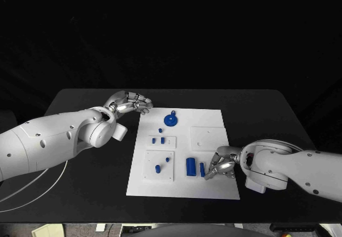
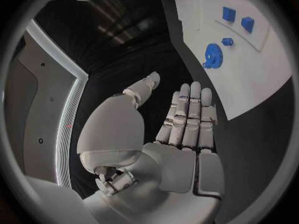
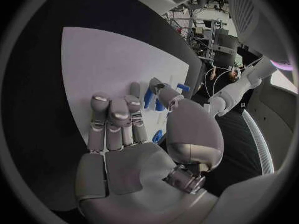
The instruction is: Assemble the parts on the task board
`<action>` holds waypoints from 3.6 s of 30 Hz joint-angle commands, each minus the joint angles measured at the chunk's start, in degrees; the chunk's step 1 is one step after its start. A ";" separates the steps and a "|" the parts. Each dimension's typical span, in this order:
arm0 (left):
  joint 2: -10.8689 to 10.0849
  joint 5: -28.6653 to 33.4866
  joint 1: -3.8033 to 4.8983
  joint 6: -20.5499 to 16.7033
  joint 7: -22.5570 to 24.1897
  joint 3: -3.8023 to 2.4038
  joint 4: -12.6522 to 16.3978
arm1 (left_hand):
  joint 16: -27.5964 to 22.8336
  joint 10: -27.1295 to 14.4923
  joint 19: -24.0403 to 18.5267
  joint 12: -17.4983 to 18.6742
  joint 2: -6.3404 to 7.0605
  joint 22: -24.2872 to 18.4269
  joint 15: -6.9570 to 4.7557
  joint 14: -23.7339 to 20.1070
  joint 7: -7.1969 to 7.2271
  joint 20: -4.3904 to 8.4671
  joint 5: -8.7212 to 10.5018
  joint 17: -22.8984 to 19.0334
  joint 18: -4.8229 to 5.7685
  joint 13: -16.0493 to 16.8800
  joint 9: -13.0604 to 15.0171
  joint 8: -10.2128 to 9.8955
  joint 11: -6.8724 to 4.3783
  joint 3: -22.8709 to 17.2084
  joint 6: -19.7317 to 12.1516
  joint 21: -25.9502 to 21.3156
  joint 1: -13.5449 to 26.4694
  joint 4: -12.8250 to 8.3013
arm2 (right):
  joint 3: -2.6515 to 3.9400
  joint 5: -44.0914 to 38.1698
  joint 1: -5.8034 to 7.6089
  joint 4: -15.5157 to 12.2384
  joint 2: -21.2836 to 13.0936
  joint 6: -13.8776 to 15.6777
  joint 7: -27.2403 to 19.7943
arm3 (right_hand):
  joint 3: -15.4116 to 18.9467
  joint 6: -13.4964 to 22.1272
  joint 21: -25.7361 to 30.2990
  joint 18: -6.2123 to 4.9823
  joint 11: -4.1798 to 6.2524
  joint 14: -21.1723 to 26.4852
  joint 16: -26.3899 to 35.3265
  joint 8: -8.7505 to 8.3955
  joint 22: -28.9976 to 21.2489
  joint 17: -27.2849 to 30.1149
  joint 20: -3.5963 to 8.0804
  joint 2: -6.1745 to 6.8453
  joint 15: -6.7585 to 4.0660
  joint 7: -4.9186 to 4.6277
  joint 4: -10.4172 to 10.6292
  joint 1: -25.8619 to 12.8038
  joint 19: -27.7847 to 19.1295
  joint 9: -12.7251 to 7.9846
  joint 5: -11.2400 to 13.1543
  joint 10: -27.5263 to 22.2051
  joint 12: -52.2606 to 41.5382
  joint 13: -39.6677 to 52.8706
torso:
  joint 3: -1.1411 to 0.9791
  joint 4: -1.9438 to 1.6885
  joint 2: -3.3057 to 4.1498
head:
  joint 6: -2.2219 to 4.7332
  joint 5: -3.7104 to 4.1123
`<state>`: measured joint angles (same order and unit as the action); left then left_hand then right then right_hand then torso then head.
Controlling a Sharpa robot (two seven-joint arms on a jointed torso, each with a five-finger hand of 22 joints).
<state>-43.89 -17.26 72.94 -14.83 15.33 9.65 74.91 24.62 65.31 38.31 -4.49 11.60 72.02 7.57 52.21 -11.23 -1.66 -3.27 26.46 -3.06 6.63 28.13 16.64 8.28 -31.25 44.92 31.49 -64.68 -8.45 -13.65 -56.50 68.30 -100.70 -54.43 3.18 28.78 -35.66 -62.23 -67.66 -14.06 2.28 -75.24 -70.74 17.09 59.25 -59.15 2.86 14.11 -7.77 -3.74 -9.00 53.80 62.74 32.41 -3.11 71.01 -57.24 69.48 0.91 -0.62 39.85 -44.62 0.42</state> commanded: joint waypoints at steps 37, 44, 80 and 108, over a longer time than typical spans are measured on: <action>-0.04 -0.56 0.01 1.05 0.18 -0.02 0.23 | -0.50 -0.07 0.05 -0.02 -0.20 0.15 0.05 0.19 0.07 -0.21 0.21 0.21 -1.05 0.07 -0.09 0.24 0.01 0.10 -0.40 -0.30 -0.37 0.13 | -0.01 -1.22 -0.50 1.05 1.46 -2.23 1.43 | -3.46 0.08 0.43 -0.94 0.12 -0.09 -0.21 -0.22 0.38 0.05 -0.20 -5.41 -0.47 -0.23 0.34 0.41 0.08 -0.14 0.13 0.34 -0.16 -0.02 | -0.01 -0.01 0.00 | -0.37 -0.07; -0.07 -0.57 0.01 0.97 0.17 -0.02 0.17 | -0.53 -0.09 0.04 -0.01 -0.20 0.17 0.05 0.19 0.07 -0.21 0.20 0.24 -1.04 0.07 -0.09 0.25 0.01 0.08 -0.41 -0.33 -0.44 0.10 | -0.01 -0.57 -0.52 1.14 1.41 -2.85 1.24 | -3.28 -0.03 0.35 -0.94 0.08 -0.13 -0.25 -0.28 0.53 0.05 -0.44 -4.73 -0.42 -0.27 -0.11 -0.68 0.11 -0.25 -0.19 0.40 -0.21 -0.02 | -0.01 0.00 -0.02 | -0.42 -0.07; 0.08 -0.63 0.01 0.98 0.17 -0.01 0.07 | -0.61 -0.11 0.04 0.00 -0.21 0.24 0.06 0.18 0.05 -0.23 0.21 0.33 -1.02 0.08 -0.11 0.27 0.03 0.10 -0.43 -0.41 -0.54 0.06 | 0.00 2.49 -0.52 0.89 -0.15 -3.36 -2.16 | 4.38 0.42 0.94 -0.94 0.17 0.10 -0.19 -0.41 0.59 0.04 -0.02 -2.49 -0.60 -0.20 -1.21 -5.74 0.13 -0.10 0.27 0.04 -0.07 0.03 | -0.04 0.03 -0.01 | -0.38 -0.12; -0.01 -0.63 0.01 1.01 0.10 -0.01 0.18 | -0.67 -0.10 0.05 -0.01 -0.26 0.29 0.07 0.20 0.05 -0.24 0.21 0.41 -1.02 0.09 -0.12 0.30 0.03 0.11 -0.42 -0.46 -0.58 0.08 | 0.00 0.78 -0.52 1.38 0.95 -3.74 -1.44 | -4.89 0.08 0.84 -0.94 0.11 0.07 -0.29 -0.46 1.26 -0.01 -0.29 -8.87 -0.49 -0.25 1.41 -3.34 0.07 -0.15 0.29 0.26 -0.18 0.13 | -0.02 -0.01 -0.04 | -0.48 -0.05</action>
<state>-43.95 -17.73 72.94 -14.51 15.02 9.67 74.94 24.18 65.31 38.31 -4.49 11.37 72.24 7.57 52.21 -11.23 -1.66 -3.27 26.79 -2.96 6.63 28.11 16.63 8.28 -31.25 44.92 31.27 -64.91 -8.46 -13.50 -54.84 67.98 -99.47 -53.46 0.54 27.14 -40.26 -62.22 -66.95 -14.09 2.48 -75.00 -70.75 16.44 60.44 -59.13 2.75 4.76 -7.95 -3.75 -7.59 50.62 62.61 32.30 -3.11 70.84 -57.24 69.55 0.90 -0.64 39.84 -45.18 0.38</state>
